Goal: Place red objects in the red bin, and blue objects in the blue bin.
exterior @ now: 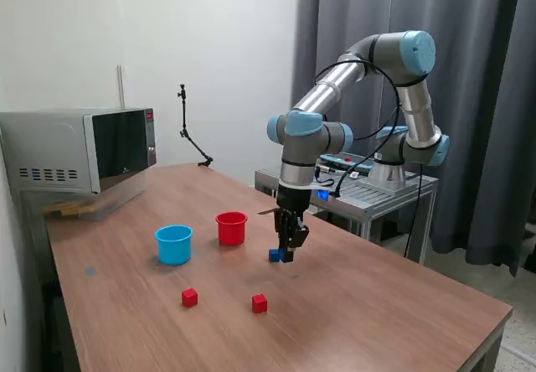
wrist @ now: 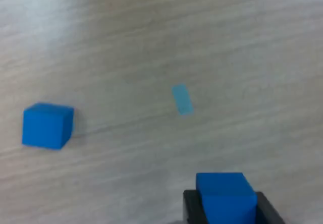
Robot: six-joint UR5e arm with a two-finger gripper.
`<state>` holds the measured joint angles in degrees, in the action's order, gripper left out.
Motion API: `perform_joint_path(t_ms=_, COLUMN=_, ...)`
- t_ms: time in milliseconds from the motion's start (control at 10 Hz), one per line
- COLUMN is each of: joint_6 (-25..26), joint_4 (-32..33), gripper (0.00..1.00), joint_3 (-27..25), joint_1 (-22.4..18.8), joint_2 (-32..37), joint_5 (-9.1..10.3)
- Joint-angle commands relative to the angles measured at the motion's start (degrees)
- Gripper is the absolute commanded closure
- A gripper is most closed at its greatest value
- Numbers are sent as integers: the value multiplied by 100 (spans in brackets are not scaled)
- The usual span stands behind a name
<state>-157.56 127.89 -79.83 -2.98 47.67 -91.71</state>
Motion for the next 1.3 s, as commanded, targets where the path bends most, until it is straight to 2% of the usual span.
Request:
perform_joint_path(t_ms=0, joint_6=15, joint_4=-350, gripper=100, joint_3=239, joint_1=122, joint_2=57, joint_5=4)
perform_joint_path(t_ms=500, joint_6=-12, joint_4=-932, gripper=100, joint_3=626, joint_1=535, joint_2=260, joint_5=4)
perform_joint_path(t_ms=800, joint_6=-21, joint_4=-1266, gripper=100, joint_3=916, joint_1=632, joint_2=277, joint_5=4)
perform_joint_path(t_ms=1200, joint_6=-56, joint_4=-1513, gripper=100, joint_3=1154, joint_1=825, joint_2=488, joint_5=101)
